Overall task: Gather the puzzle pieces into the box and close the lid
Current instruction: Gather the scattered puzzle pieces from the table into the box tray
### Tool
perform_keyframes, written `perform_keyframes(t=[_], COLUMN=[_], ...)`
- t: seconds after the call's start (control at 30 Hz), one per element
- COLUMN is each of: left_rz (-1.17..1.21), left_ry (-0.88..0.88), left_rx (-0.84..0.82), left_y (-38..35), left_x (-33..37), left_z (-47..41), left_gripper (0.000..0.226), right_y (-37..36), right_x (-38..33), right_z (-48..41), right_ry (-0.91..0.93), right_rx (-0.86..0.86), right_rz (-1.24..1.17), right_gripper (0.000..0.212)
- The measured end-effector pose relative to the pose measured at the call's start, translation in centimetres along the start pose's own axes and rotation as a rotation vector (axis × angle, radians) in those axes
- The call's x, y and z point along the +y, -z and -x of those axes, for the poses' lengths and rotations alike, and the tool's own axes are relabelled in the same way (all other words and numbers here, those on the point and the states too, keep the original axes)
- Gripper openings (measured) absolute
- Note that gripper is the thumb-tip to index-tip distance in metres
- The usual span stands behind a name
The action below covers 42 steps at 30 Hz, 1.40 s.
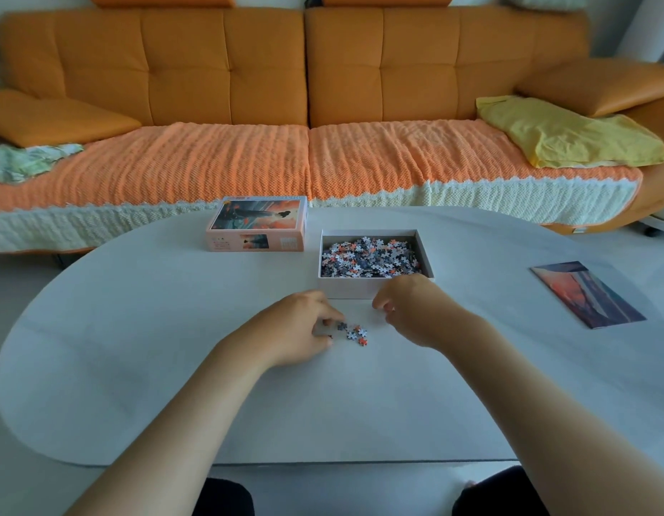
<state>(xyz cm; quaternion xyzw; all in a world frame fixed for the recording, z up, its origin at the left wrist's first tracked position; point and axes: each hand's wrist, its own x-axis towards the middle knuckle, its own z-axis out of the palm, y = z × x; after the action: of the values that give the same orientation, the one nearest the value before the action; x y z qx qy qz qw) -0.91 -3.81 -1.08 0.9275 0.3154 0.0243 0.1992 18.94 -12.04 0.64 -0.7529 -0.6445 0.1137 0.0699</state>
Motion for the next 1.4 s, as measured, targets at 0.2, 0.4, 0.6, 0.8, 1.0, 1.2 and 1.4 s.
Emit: perform_keyframes(t=[0.2, 0.4, 0.6, 0.8, 1.0, 1.2, 1.4], left_rz=[0.054, 0.027, 0.12, 0.17, 0.148, 0.204, 0.247], left_ry=[-0.024, -0.039, -0.016, 0.036, 0.061, 0.09, 0.108], left_rx=[0.121, 0.129, 0.136, 0.117, 0.065, 0.071, 0.059], left_y=[-0.8, -1.0, -1.1, -0.7, -0.4, -0.7, -0.9], left_x=[0.3, 0.4, 0.6, 0.9, 1.3, 1.7, 1.6], left_z=[-0.2, -0.5, -0.5, -0.2, 0.1, 0.0, -0.2], left_gripper=[0.017, 0.004, 0.019, 0.017, 0.025, 0.015, 0.017], right_y=[-0.4, -0.4, -0.4, -0.3, -0.2, 0.4, 0.4], right_x=[-1.6, -2.3, -3.1, -3.4, -3.5, -3.4, -3.6], right_z=[0.6, 0.9, 0.7, 0.7, 0.6, 0.8, 0.4], right_ry=[0.087, 0.019, 0.025, -0.037, -0.076, -0.073, -0.069], right_rx=[-0.002, -0.07, -0.112, -0.1, -0.112, -0.166, -0.185], right_rz=[-0.087, -0.176, -0.133, -0.2, -0.26, -0.265, -0.232], right_gripper=[0.032, 0.029, 0.032, 0.024, 0.018, 0.01, 0.01])
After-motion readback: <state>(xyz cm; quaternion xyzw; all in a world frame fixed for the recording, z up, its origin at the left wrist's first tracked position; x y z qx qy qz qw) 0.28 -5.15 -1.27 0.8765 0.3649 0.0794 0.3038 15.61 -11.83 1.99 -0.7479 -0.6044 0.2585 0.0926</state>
